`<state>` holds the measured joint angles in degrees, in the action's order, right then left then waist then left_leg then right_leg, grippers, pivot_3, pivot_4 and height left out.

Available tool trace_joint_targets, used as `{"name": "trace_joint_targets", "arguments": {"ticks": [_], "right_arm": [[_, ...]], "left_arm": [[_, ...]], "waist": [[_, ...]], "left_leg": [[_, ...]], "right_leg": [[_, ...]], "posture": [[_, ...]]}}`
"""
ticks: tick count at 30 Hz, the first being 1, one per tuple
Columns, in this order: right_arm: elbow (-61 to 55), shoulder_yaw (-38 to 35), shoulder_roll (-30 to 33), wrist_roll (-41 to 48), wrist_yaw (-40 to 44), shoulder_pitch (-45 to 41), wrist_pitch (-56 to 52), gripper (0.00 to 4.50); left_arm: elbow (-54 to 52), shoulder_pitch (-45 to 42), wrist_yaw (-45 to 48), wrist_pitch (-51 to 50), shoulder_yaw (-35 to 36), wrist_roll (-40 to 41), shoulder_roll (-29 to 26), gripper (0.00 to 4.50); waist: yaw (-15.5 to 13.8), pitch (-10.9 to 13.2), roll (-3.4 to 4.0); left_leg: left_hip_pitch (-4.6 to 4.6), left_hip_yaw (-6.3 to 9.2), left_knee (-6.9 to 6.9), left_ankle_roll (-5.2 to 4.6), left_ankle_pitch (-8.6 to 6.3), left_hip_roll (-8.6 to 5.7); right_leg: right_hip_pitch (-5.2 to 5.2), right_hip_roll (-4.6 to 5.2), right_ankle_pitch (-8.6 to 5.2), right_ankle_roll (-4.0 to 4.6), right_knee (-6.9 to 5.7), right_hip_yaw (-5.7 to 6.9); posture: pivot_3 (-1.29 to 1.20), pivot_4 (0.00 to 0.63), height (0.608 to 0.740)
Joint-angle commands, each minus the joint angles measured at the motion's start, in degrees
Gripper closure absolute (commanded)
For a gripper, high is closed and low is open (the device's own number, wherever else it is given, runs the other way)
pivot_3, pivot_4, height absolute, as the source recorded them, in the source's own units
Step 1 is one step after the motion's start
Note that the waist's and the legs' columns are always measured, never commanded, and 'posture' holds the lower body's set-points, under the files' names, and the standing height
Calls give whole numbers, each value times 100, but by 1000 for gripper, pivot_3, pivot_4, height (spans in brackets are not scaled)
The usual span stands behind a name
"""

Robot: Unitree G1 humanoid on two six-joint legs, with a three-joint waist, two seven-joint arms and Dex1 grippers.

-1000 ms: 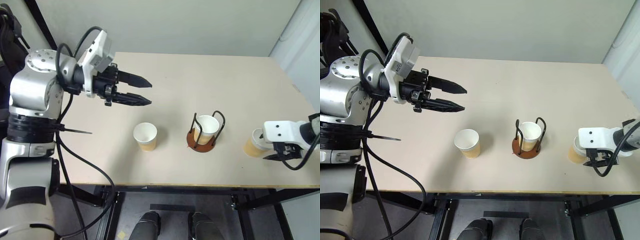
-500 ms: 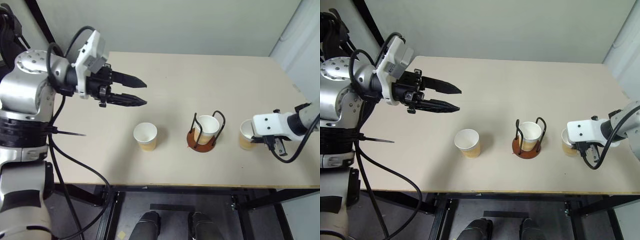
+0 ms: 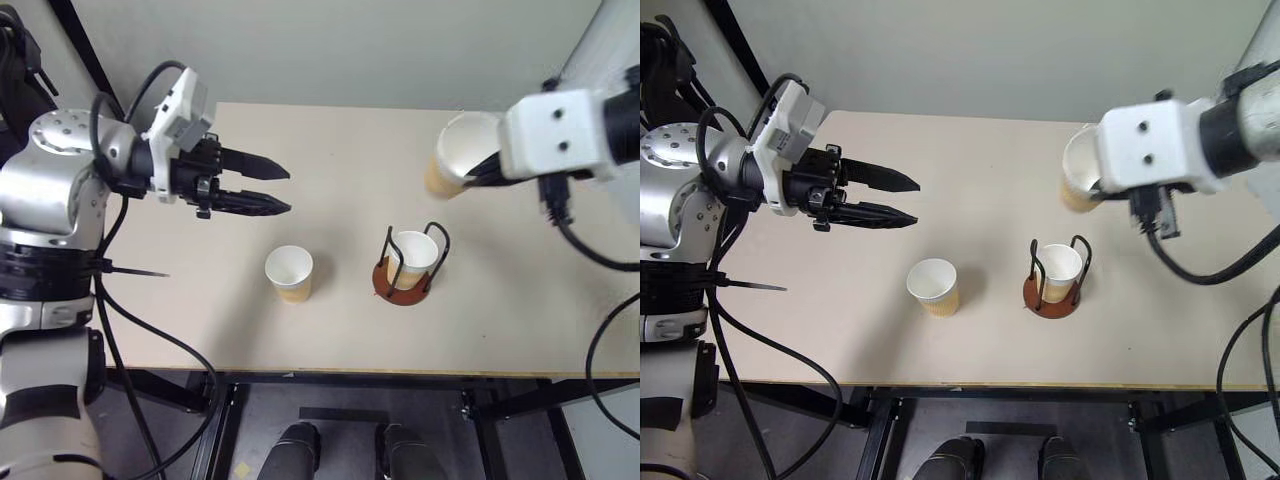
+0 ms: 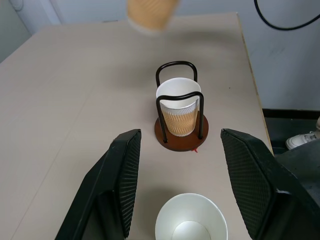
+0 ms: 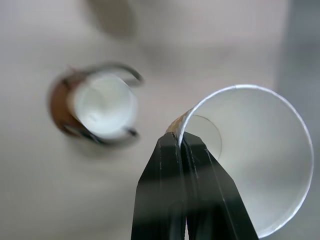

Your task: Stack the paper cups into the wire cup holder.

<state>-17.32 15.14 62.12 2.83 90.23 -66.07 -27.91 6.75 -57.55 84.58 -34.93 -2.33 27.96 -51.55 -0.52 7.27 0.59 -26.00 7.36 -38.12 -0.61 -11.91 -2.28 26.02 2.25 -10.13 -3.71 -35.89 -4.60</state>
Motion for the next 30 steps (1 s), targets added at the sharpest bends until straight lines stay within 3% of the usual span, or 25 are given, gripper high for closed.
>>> {"name": "trace_joint_targets", "arguments": {"ticks": [1,30], "right_arm": [[-160,51,7,42,88,57,61,4465],[-33,438,-358,-247,104,737,664,4465]], "left_arm": [[-84,-131,-32,47,159,47,-40,1766],[-409,47,-311,-156,336,254,-249,1766]], "waist": [[-6,0,1],[9,0,1]], "left_leg": [[-4,0,-1,0,0,0],[3,-1,0,14,12,2]], "right_leg": [[3,0,0,0,0,0],[1,0,7,7,-5,0]], "posture": [[0,150,740],[0,150,740]]}}
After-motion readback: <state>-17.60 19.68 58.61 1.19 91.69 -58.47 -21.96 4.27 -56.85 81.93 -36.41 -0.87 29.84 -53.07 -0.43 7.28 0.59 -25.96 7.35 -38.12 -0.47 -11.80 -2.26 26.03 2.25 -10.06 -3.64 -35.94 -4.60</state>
